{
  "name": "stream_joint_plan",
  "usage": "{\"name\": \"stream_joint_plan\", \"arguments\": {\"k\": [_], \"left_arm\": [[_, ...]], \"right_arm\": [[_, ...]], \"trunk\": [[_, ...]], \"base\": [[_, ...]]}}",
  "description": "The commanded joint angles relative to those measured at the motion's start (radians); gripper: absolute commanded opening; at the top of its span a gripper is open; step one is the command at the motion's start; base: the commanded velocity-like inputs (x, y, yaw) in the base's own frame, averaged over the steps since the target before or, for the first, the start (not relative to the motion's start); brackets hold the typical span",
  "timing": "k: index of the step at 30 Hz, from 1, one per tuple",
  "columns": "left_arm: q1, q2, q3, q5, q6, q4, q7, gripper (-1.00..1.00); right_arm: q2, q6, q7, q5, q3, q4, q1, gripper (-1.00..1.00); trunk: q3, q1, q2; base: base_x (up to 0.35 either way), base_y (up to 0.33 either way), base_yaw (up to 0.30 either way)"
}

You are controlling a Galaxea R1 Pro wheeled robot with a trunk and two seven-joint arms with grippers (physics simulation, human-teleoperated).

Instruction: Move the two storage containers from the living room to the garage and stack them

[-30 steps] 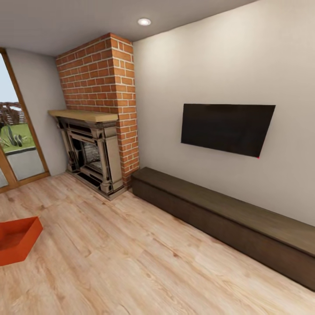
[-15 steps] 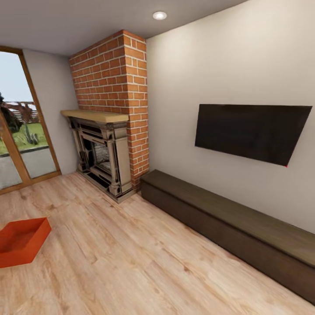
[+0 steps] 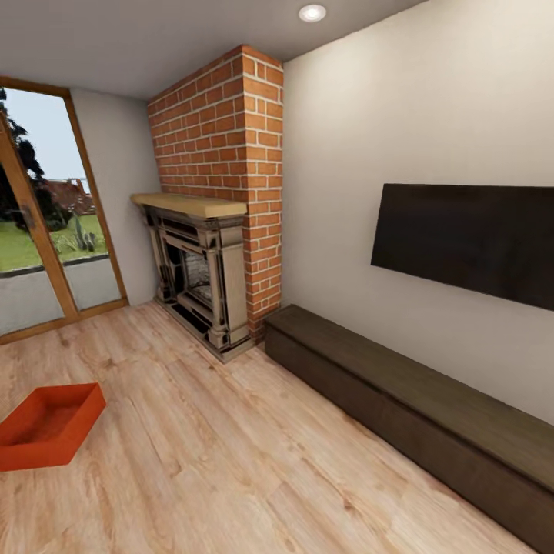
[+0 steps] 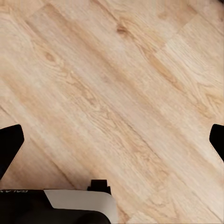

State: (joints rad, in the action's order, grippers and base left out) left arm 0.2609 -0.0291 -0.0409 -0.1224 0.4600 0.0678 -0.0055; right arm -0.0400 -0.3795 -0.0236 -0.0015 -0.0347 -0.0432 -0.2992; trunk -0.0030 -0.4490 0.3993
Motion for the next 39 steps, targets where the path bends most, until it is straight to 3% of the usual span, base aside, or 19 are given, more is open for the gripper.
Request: {"name": "stream_joint_plan", "arguments": {"k": [1, 12, 25, 39], "left_arm": [[0.001, 0.0, -0.004, -0.002, 0.006, 0.004, -0.001, 1.0], [0.001, 0.0, -0.004, 0.0, 0.006, 0.004, -0.001, 1.0], [0.001, -0.003, -0.004, -0.001, 0.006, 0.004, -0.001, 1.0], [0.001, -0.003, -0.004, -0.001, 0.006, 0.004, -0.001, 1.0]], "right_arm": [[0.0, -0.007, -0.002, 0.0, -0.004, -0.004, -0.001, 1.0], [0.0, -0.007, -0.002, 0.0, -0.002, -0.003, -0.001, 1.0], [0.0, -0.007, -0.002, 0.0, -0.002, -0.003, -0.001, 1.0], [0.0, -0.007, -0.002, 0.0, -0.004, -0.003, -0.001, 1.0]], "trunk": [[0.0, -0.001, 0.001], [0.0, -0.001, 0.001], [0.0, -0.001, 0.001], [0.0, -0.001, 0.001]], "base": [[0.323, 0.0, 0.014], [0.323, 0.0, 0.008], [0.323, 0.0, 0.205], [0.324, 0.0, 0.013]]}}
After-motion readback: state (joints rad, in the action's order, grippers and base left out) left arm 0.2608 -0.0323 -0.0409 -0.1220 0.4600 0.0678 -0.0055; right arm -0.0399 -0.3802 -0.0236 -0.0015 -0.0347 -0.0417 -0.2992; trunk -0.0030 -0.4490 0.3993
